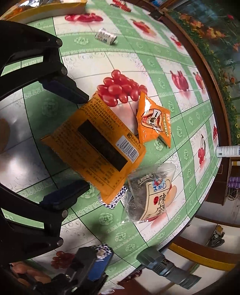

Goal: Organize snacks

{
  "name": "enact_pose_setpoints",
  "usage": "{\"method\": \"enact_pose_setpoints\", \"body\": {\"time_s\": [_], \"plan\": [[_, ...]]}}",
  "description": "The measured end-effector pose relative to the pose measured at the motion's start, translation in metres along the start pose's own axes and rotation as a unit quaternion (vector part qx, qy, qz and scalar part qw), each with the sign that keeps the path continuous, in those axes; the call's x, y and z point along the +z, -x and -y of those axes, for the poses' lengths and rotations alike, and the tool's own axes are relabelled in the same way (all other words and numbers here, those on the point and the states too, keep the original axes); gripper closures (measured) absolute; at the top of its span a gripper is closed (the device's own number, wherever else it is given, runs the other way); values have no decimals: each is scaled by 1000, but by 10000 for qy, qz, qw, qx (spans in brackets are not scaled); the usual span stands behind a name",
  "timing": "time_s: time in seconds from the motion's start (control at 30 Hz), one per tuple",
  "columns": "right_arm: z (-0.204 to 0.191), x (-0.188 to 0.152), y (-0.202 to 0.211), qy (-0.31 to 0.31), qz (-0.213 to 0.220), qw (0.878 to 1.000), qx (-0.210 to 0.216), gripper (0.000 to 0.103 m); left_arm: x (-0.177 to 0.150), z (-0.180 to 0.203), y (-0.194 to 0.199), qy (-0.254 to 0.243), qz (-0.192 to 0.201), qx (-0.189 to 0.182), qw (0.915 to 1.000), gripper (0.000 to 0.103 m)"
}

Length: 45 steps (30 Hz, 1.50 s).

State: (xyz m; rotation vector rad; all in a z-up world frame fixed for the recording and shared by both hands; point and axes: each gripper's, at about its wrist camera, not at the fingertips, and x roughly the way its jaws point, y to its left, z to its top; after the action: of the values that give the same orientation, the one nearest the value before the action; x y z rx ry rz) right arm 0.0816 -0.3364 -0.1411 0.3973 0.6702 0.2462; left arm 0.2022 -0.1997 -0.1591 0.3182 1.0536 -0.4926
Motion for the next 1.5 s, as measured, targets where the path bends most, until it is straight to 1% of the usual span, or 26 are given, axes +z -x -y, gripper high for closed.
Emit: {"method": "enact_pose_setpoints", "body": {"time_s": [0.03,0.07,0.1,0.13,0.17,0.2,0.27,0.43,0.47,0.53,0.57,0.6,0.7,0.77,0.9,0.97,1.07,1.13,1.2,1.23,1.27,1.3,1.33,1.37,1.43,1.5], "plan": [[-1,0,-1,20,-15,10000,-1,66,-1,-2,1,61,41,-48,10000,18],[-2,0,-1,35,-21,10000,-9,66,-4,-4,2,90,149,-2,9998,23],[-2,0,-1,45,-10,10000,-11,66,-6,-5,5,118,253,-5,9996,37],[-2,0,0,46,2,10000,-11,66,-9,-6,8,138,295,-33,9995,47],[-2,0,-1,36,0,10000,-15,66,-11,-6,11,151,316,-52,9994,75],[-1,1,-1,25,-2,10000,-16,66,-14,-8,15,193,300,-93,9993,100],[-2,0,1,29,17,10000,-26,66,-22,-15,22,366,314,-311,9984,103],[-6,-1,2,83,21,9999,-59,66,-39,-29,37,590,392,-433,9965,103],[-6,-2,2,86,28,9999,-73,65,-38,-29,39,571,425,-394,9967,99],[-5,-1,3,82,56,9999,-94,65,-32,-26,39,389,394,-402,9977,71],[-5,-1,3,74,62,9999,-103,65,-27,-24,37,261,347,-386,9983,35],[-5,-1,4,64,71,9999,-113,64,-22,-20,37,93,386,-333,9987,20],[-4,-1,4,41,77,9999,-111,64,-7,-11,37,-448,613,-158,9970,20],[-4,0,3,29,70,9999,-92,64,2,-7,30,-713,508,-170,9960,20],[-4,0,1,44,36,10000,-48,64,20,3,7,-1320,325,12,9907,20],[-5,0,-1,59,-10,10000,-2,64,26,8,-6,-1511,163,-30,9884,19],[-5,1,-4,82,-78,9999,50,64,33,12,-10,-1600,357,-148,9864,18],[-5,1,-6,77,-95,9999,63,64,36,11,-12,-1449,416,-294,9881,20],[-4,1,-5,53,-87,9999,71,64,32,12,-9,-1329,513,-390,9890,35],[-4,1,-5,42,-81,9999,71,64,28,13,-7,-1340,560,-407,9886,40],[-3,1,-5,36,-78,9999,75,64,24,13,-5,-1352,561,-483,9881,58],[-3,1,-5,35,-78,9999,73,64,20,12,-2,-1288,509,-712,9878,86],[-3,1,-5,37,-78,9999,71,64,16,10,1,-1250,485,-797,9878,96],[-3,1,-5,39,-84,9999,80,64,12,11,3,-1275,476,-731,9880,100],[-3,0,-5,45,-134,9998,118,63,3,9,8,-1305,433,-623,9885,100],[-4,0,-7,100,-271,9995,146,50,-5,3,13,-1293,391,-563,9892,100]]}}
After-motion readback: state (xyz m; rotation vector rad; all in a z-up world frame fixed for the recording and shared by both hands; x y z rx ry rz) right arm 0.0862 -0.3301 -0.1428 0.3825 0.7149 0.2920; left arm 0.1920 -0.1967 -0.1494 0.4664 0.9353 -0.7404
